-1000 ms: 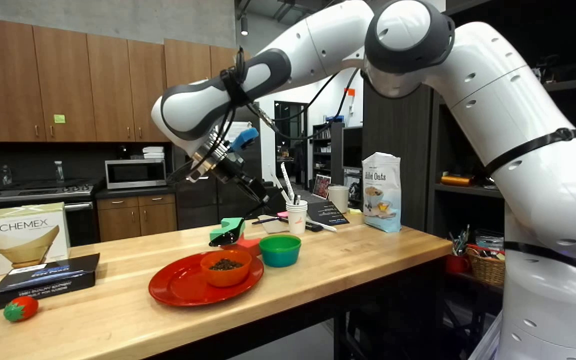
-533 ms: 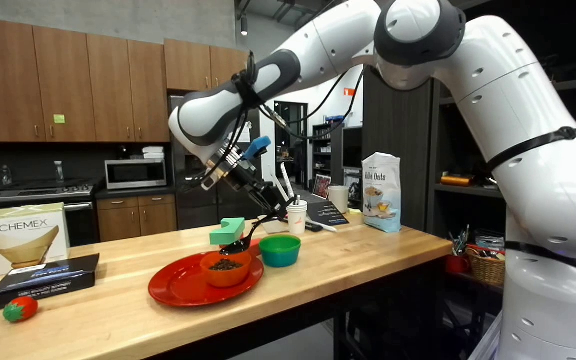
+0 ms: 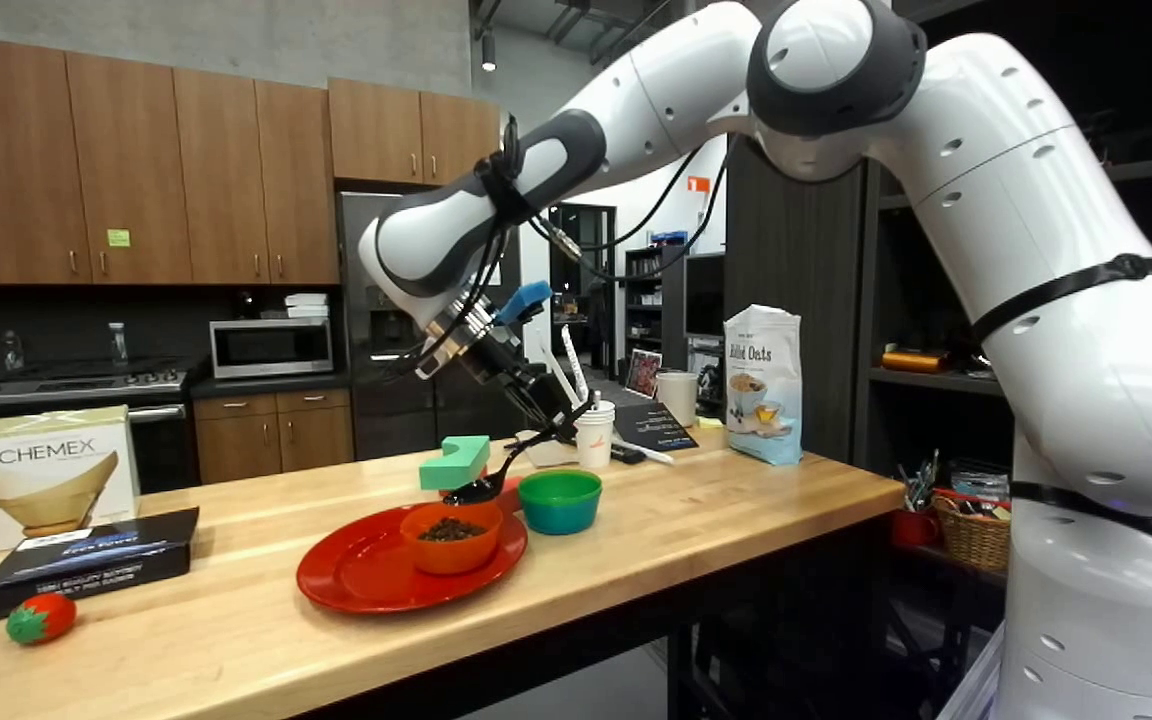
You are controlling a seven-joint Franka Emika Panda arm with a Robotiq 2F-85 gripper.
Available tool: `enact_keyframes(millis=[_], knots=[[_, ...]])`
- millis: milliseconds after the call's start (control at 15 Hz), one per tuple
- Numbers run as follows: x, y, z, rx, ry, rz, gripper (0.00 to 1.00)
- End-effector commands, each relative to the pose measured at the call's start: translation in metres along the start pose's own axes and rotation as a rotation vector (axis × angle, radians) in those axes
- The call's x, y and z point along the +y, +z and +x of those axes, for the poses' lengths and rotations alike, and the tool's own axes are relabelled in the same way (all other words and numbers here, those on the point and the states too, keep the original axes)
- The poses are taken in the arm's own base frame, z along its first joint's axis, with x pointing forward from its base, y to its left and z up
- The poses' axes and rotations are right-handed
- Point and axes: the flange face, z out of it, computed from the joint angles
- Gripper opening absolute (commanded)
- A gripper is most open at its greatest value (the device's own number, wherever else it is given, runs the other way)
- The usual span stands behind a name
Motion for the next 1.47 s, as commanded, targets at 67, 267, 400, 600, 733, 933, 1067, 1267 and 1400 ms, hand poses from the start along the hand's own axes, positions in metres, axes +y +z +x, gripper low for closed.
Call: enact_keyframes(millis=[67,267,400,600,733,933,1067,1267,1400], knots=[[0.001,-0.005,-0.006,0.076,-0.010,-0.061,0.06],[0.002,-0.005,0.001,0.102,-0.026,-0.112,0.06],[0.001,-0.002,0.003,0.102,-0.035,-0.123,0.06],[-0.005,0.002,0.004,0.061,-0.042,-0.133,0.06],[-0.008,0.002,0.004,0.037,-0.051,-0.160,0.06],[-0.014,-0.002,0.008,-0.001,-0.066,-0.236,0.06],[-0.017,-0.004,0.014,-0.010,-0.080,-0.286,0.06],[-0.023,-0.006,0.024,-0.011,-0.109,-0.374,0.06],[-0.026,-0.007,0.028,-0.018,-0.125,-0.430,0.06]])
